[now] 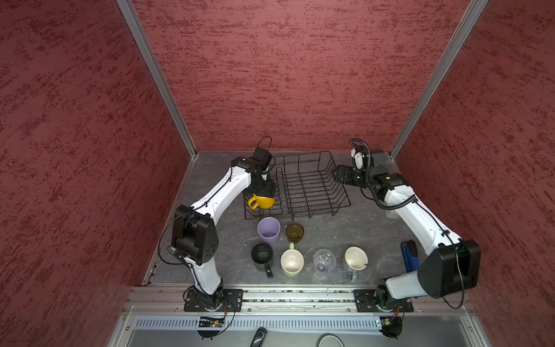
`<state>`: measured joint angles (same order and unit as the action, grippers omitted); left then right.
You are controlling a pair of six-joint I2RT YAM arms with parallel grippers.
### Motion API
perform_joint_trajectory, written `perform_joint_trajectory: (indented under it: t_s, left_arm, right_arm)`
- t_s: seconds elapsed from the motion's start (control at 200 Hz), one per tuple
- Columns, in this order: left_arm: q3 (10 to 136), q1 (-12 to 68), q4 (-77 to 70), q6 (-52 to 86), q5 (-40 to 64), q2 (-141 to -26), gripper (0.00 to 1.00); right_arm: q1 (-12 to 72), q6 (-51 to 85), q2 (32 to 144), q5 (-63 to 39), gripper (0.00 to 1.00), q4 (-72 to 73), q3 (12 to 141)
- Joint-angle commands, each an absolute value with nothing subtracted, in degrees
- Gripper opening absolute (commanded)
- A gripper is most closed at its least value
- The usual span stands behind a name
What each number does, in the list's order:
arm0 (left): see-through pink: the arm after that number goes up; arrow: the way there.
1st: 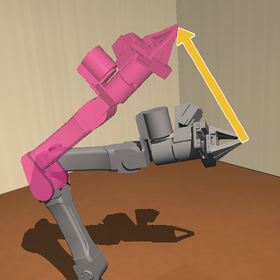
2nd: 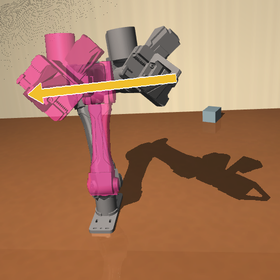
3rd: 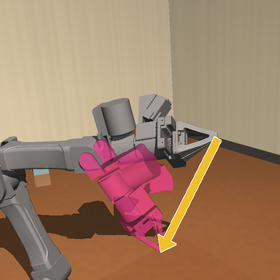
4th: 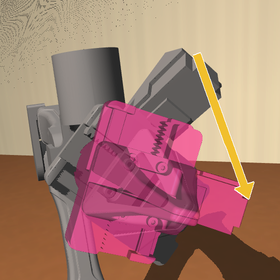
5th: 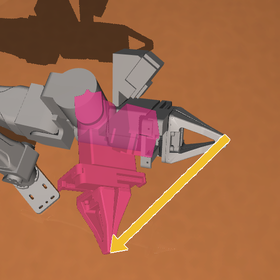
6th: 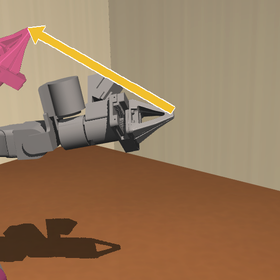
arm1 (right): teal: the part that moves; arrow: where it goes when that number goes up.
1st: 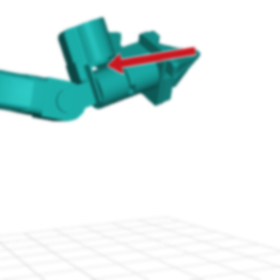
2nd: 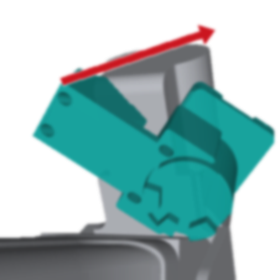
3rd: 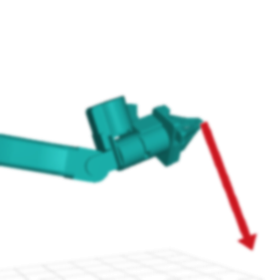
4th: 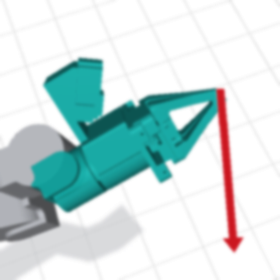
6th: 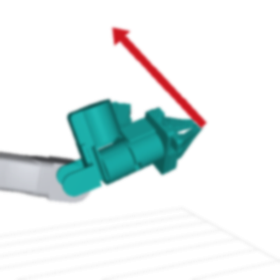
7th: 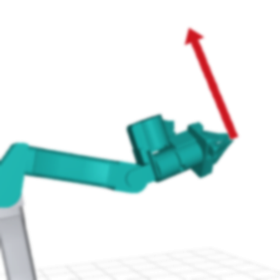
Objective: Load cups into a dish rack
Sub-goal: Pick up the cup from the dish rack, then place the cup on the dish rack.
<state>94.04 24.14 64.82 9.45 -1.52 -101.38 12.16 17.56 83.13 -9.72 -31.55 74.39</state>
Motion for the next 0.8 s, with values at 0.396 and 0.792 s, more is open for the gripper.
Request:
perform_joint_trajectory:
  t_s: [0.396, 0.792]
  left_arm:
    - [93.8, 25.2, 62.4, 8.5, -1.3, -102.3, 0.47]
    - [91.4, 25.2, 59.8, 8.5, -1.3, -105.6, 0.52]
  right_arm:
    - [11.8, 18.1, 82.3, -10.6, 0.99, -30.5, 73.9]
    - [11.8, 18.5, 82.3, -10.9, 0.99, -30.3, 73.4]
